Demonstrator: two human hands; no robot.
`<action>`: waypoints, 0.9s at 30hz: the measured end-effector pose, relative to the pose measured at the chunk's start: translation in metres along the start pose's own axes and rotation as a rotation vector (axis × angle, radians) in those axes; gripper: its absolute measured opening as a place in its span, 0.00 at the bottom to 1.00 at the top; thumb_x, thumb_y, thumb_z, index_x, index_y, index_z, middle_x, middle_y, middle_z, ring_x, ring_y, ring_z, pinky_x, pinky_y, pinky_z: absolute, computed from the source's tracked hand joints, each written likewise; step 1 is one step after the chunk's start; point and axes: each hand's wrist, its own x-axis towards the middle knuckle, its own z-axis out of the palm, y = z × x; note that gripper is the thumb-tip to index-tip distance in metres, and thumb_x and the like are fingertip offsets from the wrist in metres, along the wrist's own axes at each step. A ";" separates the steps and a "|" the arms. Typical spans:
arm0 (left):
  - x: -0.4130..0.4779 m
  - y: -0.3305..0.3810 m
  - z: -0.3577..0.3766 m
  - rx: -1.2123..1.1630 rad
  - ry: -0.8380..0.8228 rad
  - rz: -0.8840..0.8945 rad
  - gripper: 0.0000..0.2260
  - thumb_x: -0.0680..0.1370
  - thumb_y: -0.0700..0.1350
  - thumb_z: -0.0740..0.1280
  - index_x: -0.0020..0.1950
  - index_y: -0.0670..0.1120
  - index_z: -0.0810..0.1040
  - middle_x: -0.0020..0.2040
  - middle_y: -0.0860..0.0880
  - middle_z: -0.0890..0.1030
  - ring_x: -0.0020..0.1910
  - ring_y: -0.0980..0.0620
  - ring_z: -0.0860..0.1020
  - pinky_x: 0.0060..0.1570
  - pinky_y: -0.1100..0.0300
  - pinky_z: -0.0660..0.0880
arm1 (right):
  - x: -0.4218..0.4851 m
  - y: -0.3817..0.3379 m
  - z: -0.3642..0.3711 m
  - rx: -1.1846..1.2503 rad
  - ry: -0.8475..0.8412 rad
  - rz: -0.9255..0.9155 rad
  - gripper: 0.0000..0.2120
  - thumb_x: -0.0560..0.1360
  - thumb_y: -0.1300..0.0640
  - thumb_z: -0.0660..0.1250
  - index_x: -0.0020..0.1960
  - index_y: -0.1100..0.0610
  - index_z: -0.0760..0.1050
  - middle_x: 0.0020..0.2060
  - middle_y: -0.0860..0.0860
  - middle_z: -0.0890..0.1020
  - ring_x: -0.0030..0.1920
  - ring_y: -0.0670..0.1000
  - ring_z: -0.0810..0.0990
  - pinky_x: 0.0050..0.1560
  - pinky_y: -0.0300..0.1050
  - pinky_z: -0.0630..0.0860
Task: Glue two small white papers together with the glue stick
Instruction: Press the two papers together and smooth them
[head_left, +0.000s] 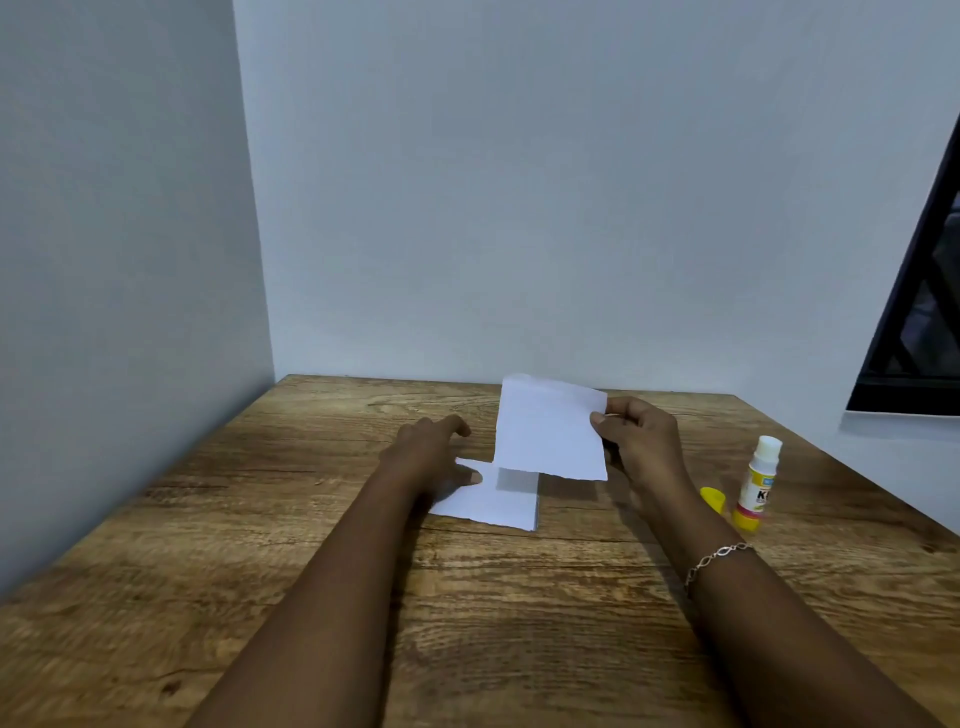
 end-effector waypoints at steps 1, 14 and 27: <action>0.001 0.001 -0.001 0.059 -0.045 0.024 0.24 0.69 0.52 0.72 0.63 0.54 0.71 0.61 0.45 0.74 0.63 0.43 0.70 0.62 0.45 0.70 | -0.001 -0.001 0.001 0.008 -0.002 0.010 0.11 0.73 0.70 0.62 0.38 0.58 0.75 0.29 0.51 0.78 0.22 0.40 0.74 0.23 0.31 0.69; 0.000 0.012 -0.005 -0.224 -0.022 0.017 0.12 0.69 0.35 0.71 0.36 0.48 0.69 0.44 0.46 0.75 0.45 0.47 0.73 0.39 0.59 0.68 | -0.004 0.001 0.005 -0.020 -0.060 0.112 0.04 0.75 0.70 0.60 0.46 0.66 0.73 0.32 0.54 0.76 0.20 0.40 0.74 0.20 0.32 0.69; -0.012 0.024 -0.013 -1.050 0.196 -0.030 0.09 0.70 0.27 0.64 0.37 0.40 0.77 0.33 0.44 0.78 0.28 0.52 0.75 0.28 0.66 0.72 | -0.005 0.010 0.015 0.077 -0.079 0.105 0.11 0.71 0.72 0.65 0.51 0.62 0.76 0.34 0.55 0.82 0.35 0.53 0.82 0.35 0.43 0.81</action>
